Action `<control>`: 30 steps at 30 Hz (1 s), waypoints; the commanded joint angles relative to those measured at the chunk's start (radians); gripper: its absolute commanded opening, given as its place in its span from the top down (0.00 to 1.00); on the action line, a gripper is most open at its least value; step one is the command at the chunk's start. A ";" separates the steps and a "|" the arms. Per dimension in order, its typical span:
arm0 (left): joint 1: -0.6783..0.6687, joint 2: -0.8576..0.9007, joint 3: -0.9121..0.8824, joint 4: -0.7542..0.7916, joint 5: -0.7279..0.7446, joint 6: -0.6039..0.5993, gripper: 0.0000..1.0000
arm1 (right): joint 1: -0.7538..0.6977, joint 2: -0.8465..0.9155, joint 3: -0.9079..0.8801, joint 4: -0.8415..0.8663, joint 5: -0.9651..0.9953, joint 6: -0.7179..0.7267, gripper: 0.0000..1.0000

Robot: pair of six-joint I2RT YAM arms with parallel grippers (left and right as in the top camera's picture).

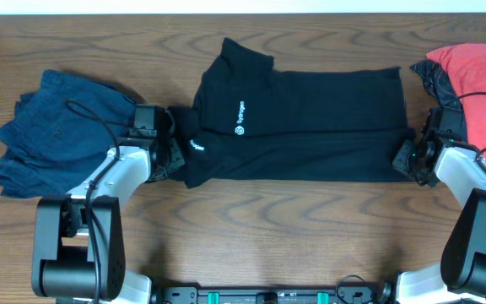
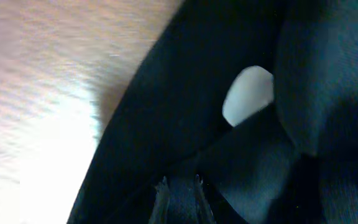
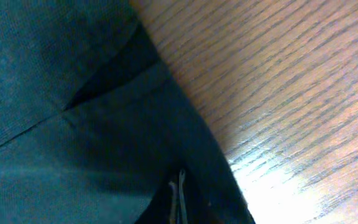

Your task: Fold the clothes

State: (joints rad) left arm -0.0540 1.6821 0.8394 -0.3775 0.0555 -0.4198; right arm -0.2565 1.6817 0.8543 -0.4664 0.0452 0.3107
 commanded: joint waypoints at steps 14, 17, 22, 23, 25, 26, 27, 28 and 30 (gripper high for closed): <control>0.031 0.067 -0.063 -0.262 -0.105 -0.019 0.81 | 0.002 0.006 -0.038 -0.171 0.070 -0.053 0.99; 0.031 0.067 -0.063 -0.303 -0.105 -0.019 0.81 | 0.002 0.006 -0.038 -0.226 0.116 -0.014 0.99; 0.031 0.066 -0.063 -0.389 -0.105 -0.002 0.81 | 0.000 0.004 -0.038 -0.290 0.168 0.034 0.99; 0.031 0.066 -0.063 -0.406 -0.105 0.010 0.81 | 0.000 0.003 -0.038 -0.294 0.168 0.034 0.99; 0.031 0.066 -0.063 -0.434 -0.105 0.023 0.81 | 0.000 -0.003 -0.038 -0.301 0.169 0.053 0.99; 0.031 0.066 -0.063 -0.446 -0.105 0.023 0.81 | 0.000 -0.009 -0.038 -0.305 0.169 0.060 0.99; 0.031 0.066 -0.063 -0.452 -0.105 0.022 0.81 | 0.000 -0.016 -0.038 -0.309 0.169 0.068 0.99; 0.031 0.065 -0.063 -0.456 -0.103 0.022 0.81 | 0.000 -0.026 -0.038 -0.313 0.169 0.079 0.99; 0.031 0.052 -0.063 -0.456 -0.101 0.022 0.81 | 0.000 -0.057 -0.038 -0.325 0.168 0.086 0.99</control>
State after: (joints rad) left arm -0.0341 1.6775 0.8486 -0.8192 -0.0154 -0.4145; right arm -0.2565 1.6539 0.8410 -0.7773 0.1516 0.3508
